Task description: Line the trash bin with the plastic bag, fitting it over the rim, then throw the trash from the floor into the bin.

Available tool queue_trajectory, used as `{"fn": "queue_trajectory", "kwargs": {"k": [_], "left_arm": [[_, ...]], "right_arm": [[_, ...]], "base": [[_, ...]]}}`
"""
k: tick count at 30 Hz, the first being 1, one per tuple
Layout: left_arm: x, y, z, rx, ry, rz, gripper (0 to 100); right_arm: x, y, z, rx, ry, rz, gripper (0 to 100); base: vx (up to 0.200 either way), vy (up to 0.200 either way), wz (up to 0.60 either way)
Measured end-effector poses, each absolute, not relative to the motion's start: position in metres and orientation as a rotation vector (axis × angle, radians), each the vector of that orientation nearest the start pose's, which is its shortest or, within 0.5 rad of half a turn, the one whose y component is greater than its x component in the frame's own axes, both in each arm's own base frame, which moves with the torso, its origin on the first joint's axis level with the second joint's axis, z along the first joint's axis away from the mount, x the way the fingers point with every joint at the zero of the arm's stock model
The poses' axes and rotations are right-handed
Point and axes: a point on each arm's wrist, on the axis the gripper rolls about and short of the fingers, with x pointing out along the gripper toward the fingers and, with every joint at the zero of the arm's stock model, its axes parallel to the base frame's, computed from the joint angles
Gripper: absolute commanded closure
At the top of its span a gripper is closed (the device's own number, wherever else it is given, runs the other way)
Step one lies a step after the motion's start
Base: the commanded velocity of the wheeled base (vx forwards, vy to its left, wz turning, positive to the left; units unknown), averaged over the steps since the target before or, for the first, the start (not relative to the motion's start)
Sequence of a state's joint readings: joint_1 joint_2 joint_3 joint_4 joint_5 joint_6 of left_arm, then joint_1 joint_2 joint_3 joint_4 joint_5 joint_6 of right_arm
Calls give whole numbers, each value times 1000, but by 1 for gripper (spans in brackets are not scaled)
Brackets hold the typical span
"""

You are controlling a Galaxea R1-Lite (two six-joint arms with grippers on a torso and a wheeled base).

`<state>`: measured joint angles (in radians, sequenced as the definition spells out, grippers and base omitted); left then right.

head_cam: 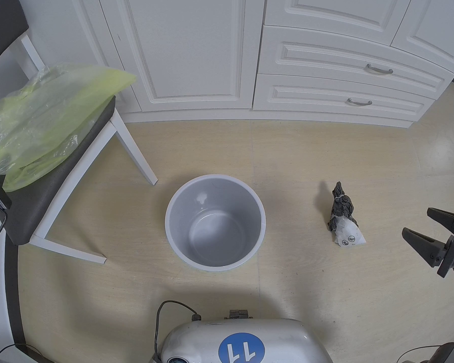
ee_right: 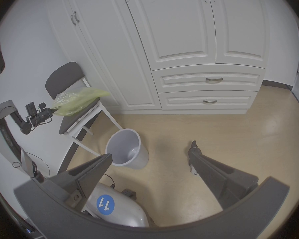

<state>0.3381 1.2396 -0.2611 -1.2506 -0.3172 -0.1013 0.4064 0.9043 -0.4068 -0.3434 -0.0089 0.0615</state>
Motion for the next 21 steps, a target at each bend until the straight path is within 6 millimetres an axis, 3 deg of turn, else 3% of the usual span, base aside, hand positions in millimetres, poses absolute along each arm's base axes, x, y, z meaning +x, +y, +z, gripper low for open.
{"fn": "queue_trajectory", "kwargs": {"k": [7,13,21], "left_arm": [[135,13,210,-43,-221,-174,100],[123,-1,220,-30,-227,-266,100],[115,-22,232,33,-298,-342,100]], "right_arm": [[103,40,215,73,85,303,0],[112,42,240,91,5,288,0],[138,65,246,76,33,365,0]], "base": [[0,0,0],[0,0,0],[0,0,0]]}}
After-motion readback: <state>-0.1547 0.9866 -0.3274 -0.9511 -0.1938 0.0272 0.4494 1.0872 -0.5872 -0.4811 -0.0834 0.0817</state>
